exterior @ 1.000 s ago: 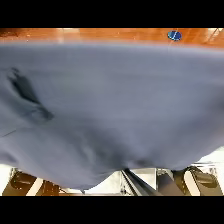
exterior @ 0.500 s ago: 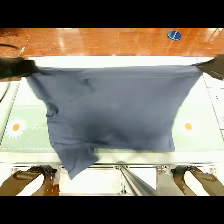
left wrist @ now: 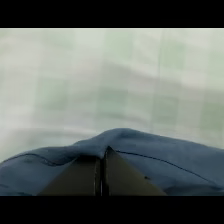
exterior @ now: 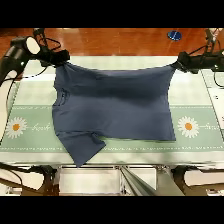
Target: Fold the shirts.
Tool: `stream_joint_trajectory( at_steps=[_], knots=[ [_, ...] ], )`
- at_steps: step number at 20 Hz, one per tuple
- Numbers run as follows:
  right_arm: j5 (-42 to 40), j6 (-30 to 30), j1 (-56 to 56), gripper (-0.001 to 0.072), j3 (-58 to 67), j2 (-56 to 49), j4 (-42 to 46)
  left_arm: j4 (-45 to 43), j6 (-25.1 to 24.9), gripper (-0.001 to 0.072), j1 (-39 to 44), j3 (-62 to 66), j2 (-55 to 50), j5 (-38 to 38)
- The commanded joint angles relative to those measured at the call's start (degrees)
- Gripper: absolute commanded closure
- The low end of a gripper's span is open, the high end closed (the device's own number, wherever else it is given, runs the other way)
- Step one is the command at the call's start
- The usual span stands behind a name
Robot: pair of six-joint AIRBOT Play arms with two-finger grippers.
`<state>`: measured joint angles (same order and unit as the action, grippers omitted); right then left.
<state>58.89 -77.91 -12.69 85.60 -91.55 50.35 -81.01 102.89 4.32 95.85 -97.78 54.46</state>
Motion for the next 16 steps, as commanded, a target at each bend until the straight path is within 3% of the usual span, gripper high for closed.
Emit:
stream_joint_trajectory(
  at_steps=[1,4,6,8,10,15,16],
  knots=[
    [3.4,-0.6,-0.5,0.0693,6.6,-6.1,-0.3,4.2,-1.8,0.0688,-2.2,7.3,-5.6,8.2],
    [10.8,0.2,-2.1,0.0693,6.8,-5.4,0.2,4.1,-12.2,0.0688,-4.2,7.7,-5.1,20.3],
    [18.9,0.4,-2.6,0.0693,6.8,-5.4,6.1,4.1,-16.1,0.0688,-4.8,7.0,-5.1,28.8],
    [24.2,-0.8,-2.3,0.0693,4.8,-5.4,13.7,4.1,-16.3,0.0688,-4.6,3.5,-5.1,32.6],
    [26.0,-0.9,-2.3,0.0693,0.6,-5.4,14.8,3.9,-16.8,0.0688,-4.0,-1.0,-5.1,33.4],
    [21.0,-1.0,-1.8,0.0690,-7.4,-5.4,14.2,4.0,-16.4,0.0685,-3.9,-8.0,-5.3,32.5],
    [19.8,-2.4,-1.4,0.0601,-8.4,-5.4,14.0,3.9,-14.5,0.0620,-3.8,-8.2,-5.3,31.7]
  ],
)
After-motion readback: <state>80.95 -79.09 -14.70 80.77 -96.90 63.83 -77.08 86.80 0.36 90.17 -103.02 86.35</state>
